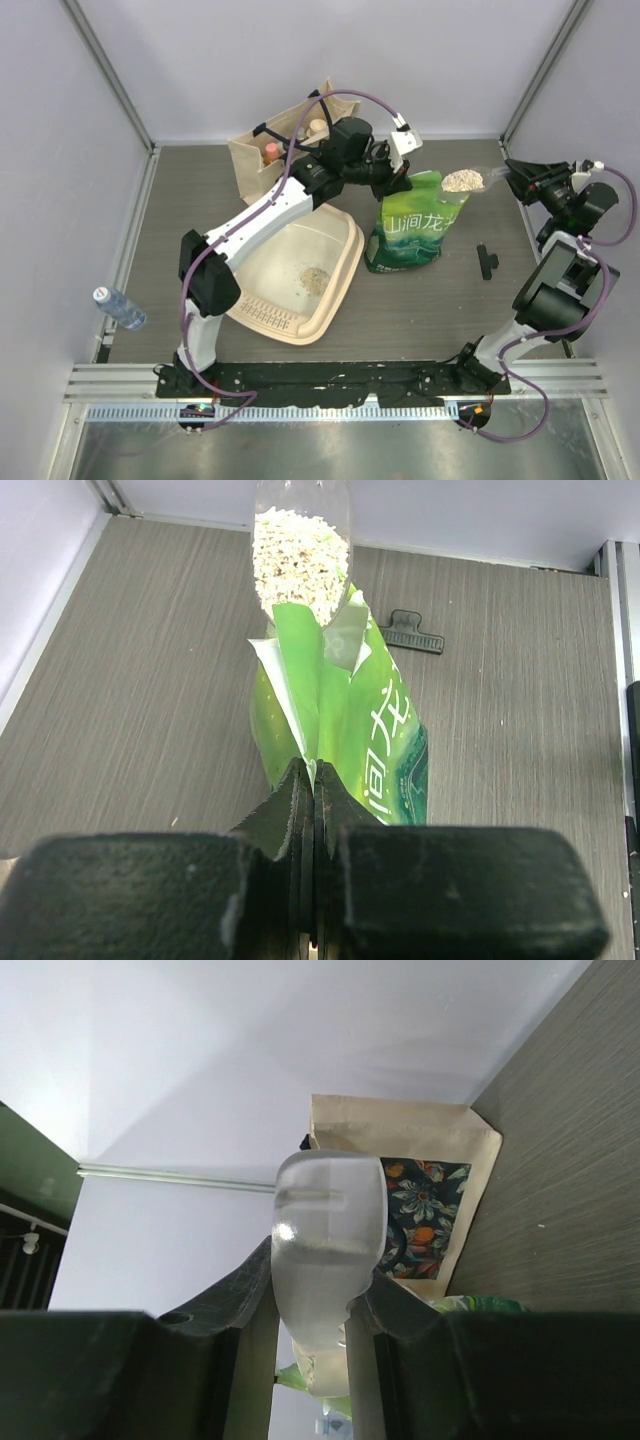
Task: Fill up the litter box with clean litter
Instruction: 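Scoop the cat litter from the cat litter bag.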
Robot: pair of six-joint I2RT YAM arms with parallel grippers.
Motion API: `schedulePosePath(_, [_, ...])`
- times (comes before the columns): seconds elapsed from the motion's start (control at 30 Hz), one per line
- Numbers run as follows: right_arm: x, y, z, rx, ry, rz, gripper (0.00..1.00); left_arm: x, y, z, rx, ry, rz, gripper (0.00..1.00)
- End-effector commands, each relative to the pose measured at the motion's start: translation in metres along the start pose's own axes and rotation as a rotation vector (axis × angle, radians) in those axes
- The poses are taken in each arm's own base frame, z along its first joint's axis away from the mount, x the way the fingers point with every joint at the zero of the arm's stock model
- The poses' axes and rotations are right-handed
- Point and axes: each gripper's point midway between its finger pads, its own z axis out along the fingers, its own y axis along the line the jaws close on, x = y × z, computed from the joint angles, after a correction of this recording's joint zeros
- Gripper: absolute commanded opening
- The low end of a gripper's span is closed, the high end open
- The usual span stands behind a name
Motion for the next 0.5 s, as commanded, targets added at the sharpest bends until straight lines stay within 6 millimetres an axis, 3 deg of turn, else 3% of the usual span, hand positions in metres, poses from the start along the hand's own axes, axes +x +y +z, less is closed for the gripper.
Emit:
schedulePosePath(0.0, [-0.012, 0.01, -0.005, -0.051, -0.034, 0.051, 0.01, -0.052, 0.001, -0.035, -0.026, -0.098, 0.08, 0.0])
schedulePosePath(0.33, [-0.017, 0.035, -0.002, -0.047, -0.039, 0.044, 0.01, -0.044, 0.003, -0.035, -0.037, -0.086, 0.094, 0.0])
schedulePosePath(0.47, [-0.016, 0.035, -0.003, -0.03, -0.044, 0.056, 0.01, -0.045, 0.005, -0.036, -0.051, -0.086, 0.101, 0.16])
